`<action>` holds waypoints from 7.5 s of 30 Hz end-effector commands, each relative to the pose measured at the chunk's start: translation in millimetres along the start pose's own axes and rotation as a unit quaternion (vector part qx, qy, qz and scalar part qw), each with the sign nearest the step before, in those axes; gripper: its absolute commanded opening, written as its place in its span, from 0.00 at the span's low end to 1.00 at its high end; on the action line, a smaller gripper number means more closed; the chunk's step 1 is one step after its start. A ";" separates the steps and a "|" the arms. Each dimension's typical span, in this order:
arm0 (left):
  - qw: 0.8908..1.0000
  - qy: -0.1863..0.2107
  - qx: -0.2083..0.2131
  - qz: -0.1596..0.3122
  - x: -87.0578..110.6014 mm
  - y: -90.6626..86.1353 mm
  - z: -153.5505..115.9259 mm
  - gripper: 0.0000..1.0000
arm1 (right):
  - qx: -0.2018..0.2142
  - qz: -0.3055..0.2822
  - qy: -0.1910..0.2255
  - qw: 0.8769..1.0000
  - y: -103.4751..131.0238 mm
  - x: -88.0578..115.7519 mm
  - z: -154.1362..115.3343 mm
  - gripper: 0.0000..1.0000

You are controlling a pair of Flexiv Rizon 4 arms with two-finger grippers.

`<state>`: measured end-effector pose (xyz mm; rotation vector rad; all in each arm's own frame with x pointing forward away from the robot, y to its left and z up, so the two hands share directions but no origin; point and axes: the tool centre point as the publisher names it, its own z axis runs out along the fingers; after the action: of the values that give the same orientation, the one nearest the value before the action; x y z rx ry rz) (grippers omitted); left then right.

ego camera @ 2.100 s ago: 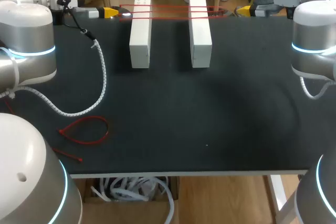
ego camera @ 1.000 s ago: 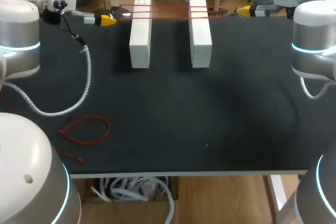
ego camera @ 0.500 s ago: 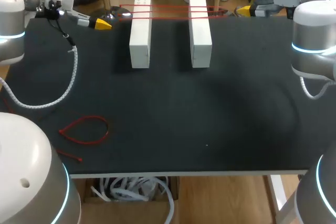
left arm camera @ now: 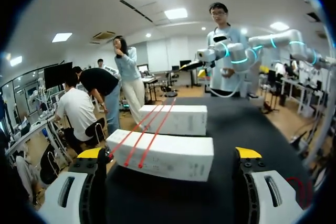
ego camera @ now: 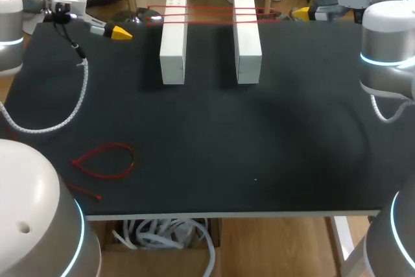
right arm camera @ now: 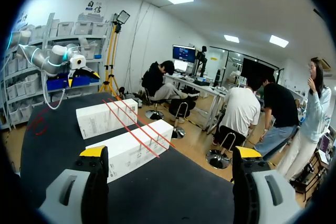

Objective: Grab the tape and strap the tape.

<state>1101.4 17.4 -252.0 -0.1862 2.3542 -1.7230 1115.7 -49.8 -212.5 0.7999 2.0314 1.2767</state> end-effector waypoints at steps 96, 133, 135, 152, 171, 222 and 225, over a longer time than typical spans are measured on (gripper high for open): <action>0.988 0.079 0.134 0.010 -57.3 61.0 93.4 0.22 | -0.006 0.000 -0.001 1.000 -2.2 0.8 0.2 1.00; 0.989 0.083 0.124 0.010 -50.0 62.6 84.2 0.00 | -0.006 0.000 -0.001 1.000 -2.2 0.8 0.2 1.00; 0.989 0.084 0.124 0.010 -50.0 62.7 84.0 0.00 | -0.006 0.000 -0.001 1.000 -2.2 0.8 0.2 1.00; 0.986 0.119 0.112 0.030 -44.5 36.9 81.6 0.00 | -0.006 0.000 -0.001 1.000 -2.2 0.8 0.2 1.00; 0.979 0.143 0.141 0.037 -31.7 -18.5 95.5 0.00 | -0.006 0.000 -0.001 1.000 -2.2 0.8 0.2 1.00; 0.960 0.113 0.237 0.096 -24.5 -110.8 122.2 0.00 | -0.006 0.000 -0.001 1.000 -2.2 0.8 0.2 1.00; 0.957 0.104 0.251 0.104 -21.9 -117.5 122.1 0.00 | -0.006 0.000 -0.001 1.000 -2.2 0.8 0.2 1.00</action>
<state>1163.6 -123.1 -177.4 0.3735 1.8985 -2.2658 1115.7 -49.7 -212.5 0.7997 2.0315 1.2769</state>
